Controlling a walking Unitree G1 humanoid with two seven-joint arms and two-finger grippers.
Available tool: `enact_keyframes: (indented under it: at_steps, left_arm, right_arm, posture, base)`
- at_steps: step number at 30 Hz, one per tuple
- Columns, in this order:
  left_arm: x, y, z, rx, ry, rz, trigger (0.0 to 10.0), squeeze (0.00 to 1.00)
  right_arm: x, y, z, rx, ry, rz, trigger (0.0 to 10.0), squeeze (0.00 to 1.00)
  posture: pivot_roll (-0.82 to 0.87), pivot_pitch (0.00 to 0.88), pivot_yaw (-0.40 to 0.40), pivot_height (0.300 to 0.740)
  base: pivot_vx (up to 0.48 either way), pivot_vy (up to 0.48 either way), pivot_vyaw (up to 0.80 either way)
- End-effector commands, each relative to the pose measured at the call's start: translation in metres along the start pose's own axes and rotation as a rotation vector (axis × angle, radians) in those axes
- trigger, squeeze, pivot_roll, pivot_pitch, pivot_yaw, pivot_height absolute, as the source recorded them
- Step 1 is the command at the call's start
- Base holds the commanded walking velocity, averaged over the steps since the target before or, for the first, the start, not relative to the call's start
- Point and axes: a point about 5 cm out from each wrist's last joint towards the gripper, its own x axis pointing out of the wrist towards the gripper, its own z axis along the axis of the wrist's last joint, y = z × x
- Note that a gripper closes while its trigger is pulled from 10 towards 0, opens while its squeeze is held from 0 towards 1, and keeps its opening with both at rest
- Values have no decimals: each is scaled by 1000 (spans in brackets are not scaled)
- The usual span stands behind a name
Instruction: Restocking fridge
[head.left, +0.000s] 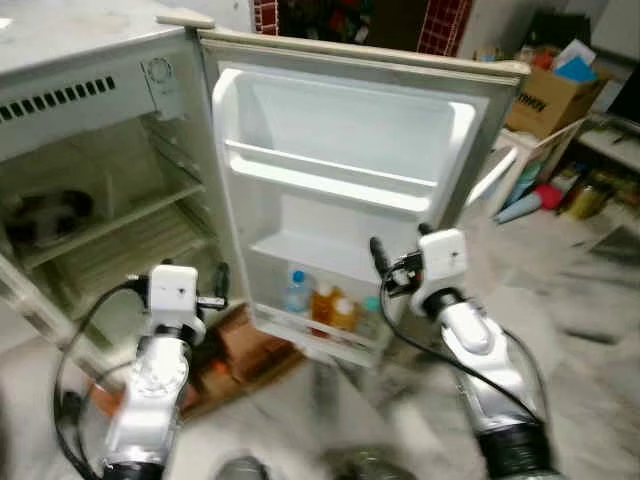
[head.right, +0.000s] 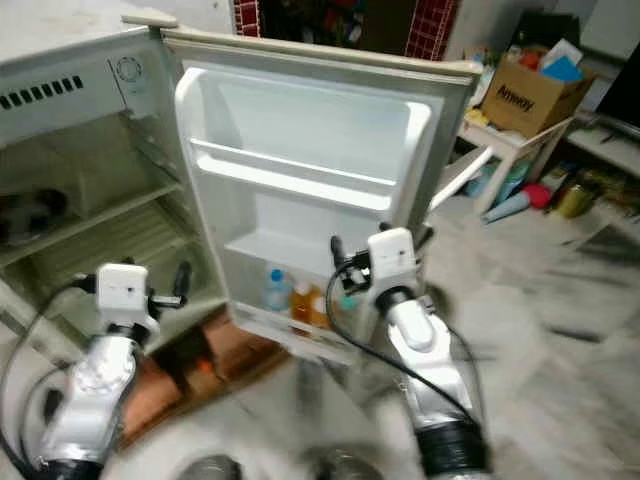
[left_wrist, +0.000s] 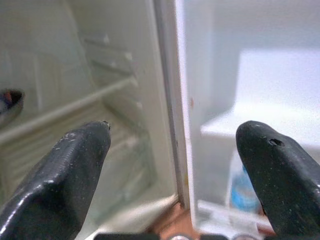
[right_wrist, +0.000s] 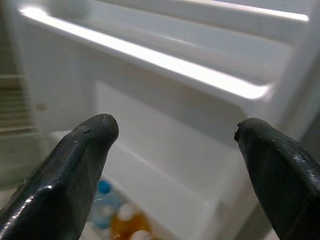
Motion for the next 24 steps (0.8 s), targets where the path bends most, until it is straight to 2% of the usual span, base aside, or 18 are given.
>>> enact_keyframes:
  at_steps: [1,4,7,17,24]
  left_arm:
    - [2,0,5,12,-23,6,10000,0]
    - [2,0,5,13,-21,8,10000,0]
    - [3,-1,4,25,-14,6,10000,0]
    - [4,-2,3,34,-11,4,10000,0]
    - [4,-1,5,21,-24,8,10000,0]
  right_arm:
    - [2,-4,6,-16,-28,3,10000,0]
    - [2,-6,8,-29,-43,-11,10000,0]
    - [5,-15,11,-71,-51,-103,10000,0]
    - [9,-22,15,-102,-74,-129,10000,0]
    - [11,-19,19,-92,-103,-107,10000,0]
  posture:
    - [47,4,-5,740]
    - [50,3,-5,740]
    - [50,1,-5,740]
    - [53,0,-7,740]
    - [49,0,-4,740]
  base:
    - [0,-480,0]
    - [0,-480,0]
    - [0,-480,0]
    - [0,-480,0]
    - [0,-480,656]
